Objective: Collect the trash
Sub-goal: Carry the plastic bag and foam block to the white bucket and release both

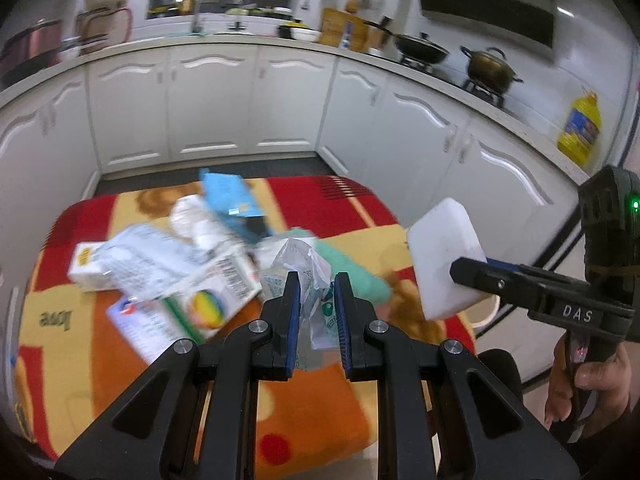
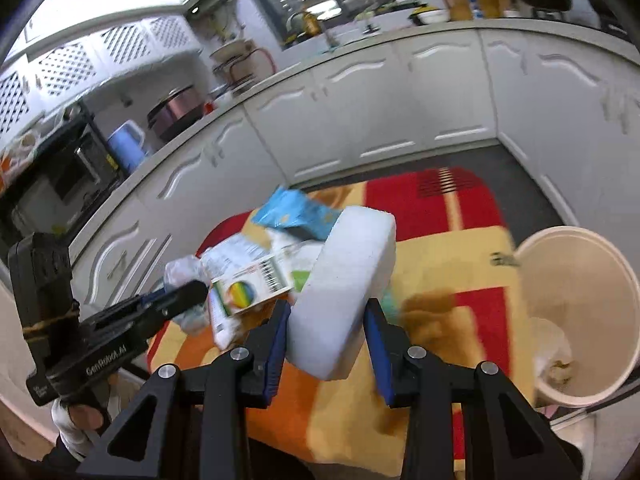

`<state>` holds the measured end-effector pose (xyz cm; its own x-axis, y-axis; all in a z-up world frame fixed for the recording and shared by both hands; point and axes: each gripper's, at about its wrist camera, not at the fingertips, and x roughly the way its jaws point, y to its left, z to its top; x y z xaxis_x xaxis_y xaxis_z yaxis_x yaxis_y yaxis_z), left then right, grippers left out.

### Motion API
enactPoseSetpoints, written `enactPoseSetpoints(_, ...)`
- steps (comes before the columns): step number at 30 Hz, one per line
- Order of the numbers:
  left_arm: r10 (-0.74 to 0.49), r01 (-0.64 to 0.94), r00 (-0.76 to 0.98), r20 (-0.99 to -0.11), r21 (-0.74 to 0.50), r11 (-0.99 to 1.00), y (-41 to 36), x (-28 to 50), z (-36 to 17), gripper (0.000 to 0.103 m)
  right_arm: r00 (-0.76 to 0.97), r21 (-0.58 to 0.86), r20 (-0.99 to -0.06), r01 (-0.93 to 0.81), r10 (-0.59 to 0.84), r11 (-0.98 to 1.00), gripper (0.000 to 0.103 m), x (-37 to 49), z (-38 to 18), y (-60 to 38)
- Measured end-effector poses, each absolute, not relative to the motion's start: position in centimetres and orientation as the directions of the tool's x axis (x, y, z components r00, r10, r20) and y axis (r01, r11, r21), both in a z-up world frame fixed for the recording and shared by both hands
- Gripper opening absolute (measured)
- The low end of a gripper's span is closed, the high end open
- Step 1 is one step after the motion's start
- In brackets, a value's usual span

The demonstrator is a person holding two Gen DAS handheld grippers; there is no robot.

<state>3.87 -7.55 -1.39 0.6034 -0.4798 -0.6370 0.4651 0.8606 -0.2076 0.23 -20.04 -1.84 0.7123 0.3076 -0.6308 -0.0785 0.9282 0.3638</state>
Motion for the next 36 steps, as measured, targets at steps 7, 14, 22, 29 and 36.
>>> enactPoseSetpoints(7,-0.525,0.546,0.551,-0.648,-0.196,0.814,-13.5,4.6,-1.4,0.014,0.744,0.352,-0.630,0.015,0.225,0.936,0.036,-0.7,-1.7,-25.0)
enactPoseSetpoints(14,-0.573,0.611,0.489,-0.657,-0.211,0.763,-19.2,5.9,-1.8,0.014,0.741,0.324,-0.659,0.127,0.127,0.937,0.036,-1.3,-2.7,-29.8)
enactPoseSetpoints(22,-0.624,0.661,0.392,-0.676,-0.265,0.702,-25.6,7.7,-3.3,0.014,0.716,0.307,-0.697,0.241,0.045,0.921,0.036,-1.2,-4.6,-35.2)
enactPoseSetpoints(29,-0.628,0.667,0.341,-0.700,-0.291,0.686,-30.1,9.3,-5.7,0.014,0.667,0.274,-0.745,0.303,0.002,0.913,0.036,-0.2,-7.2,-38.3)
enactPoseSetpoints(36,-0.625,0.651,0.316,-0.714,-0.316,0.690,-31.6,10.7,-7.6,0.015,0.636,0.269,-0.771,0.343,-0.012,0.900,0.038,0.4,-9.6,-39.8)
